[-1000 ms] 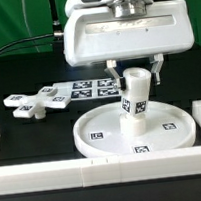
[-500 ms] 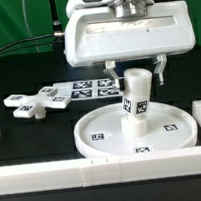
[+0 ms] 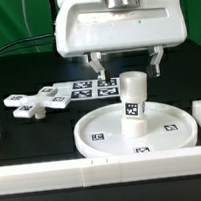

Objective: Assemble round table

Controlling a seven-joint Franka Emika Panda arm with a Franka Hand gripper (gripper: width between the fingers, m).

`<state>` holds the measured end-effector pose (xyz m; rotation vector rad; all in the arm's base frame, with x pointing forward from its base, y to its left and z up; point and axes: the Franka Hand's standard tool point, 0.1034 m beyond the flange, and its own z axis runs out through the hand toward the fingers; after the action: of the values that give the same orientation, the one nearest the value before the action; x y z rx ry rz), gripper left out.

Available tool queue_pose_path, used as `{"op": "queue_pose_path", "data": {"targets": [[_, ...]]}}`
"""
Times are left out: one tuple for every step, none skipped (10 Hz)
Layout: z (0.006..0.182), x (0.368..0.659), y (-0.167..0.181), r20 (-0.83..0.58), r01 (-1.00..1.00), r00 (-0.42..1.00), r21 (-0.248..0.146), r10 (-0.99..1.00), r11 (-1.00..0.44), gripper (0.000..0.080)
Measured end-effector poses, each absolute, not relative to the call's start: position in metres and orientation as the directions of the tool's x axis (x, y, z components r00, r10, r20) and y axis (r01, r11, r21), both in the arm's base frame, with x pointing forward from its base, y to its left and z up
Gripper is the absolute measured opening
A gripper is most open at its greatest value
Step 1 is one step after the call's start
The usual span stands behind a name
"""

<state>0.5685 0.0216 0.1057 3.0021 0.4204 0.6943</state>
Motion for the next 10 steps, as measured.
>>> {"op": "queue_pose_path", "data": {"targets": [[0.112, 0.569, 0.022, 0.423, 0.256, 0.866, 0.089, 0.269, -0.963, 0.0649], [0.111, 0.569, 0.022, 0.423, 0.256, 0.865, 0.089, 0.269, -0.963, 0.0649], [0.11, 0.569, 0.022, 0.421, 0.256, 0.866, 0.088, 0.269, -0.963, 0.0649], [0.11, 0.569, 0.022, 0.421, 0.256, 0.866, 0.088, 0.269, -0.963, 0.0649], [0.11, 0.569, 0.022, 0.421, 0.256, 0.866, 0.088, 0.269, -0.963, 0.0649], [0.108, 0.567, 0.02, 0.406, 0.255, 0.874, 0.084, 0.266, -0.963, 0.0649], [0.108, 0.564, 0.015, 0.39, 0.25, 0.883, 0.081, 0.261, -0.965, 0.0649], [0.108, 0.564, 0.011, 0.391, 0.243, 0.884, 0.084, 0.257, -0.966, 0.0649], [0.107, 0.563, 0.007, 0.388, 0.236, 0.887, 0.084, 0.25, -0.968, 0.0649], [0.105, 0.56, 0.012, 0.339, 0.234, 0.91, 0.056, 0.239, -0.971, 0.0649]]}}
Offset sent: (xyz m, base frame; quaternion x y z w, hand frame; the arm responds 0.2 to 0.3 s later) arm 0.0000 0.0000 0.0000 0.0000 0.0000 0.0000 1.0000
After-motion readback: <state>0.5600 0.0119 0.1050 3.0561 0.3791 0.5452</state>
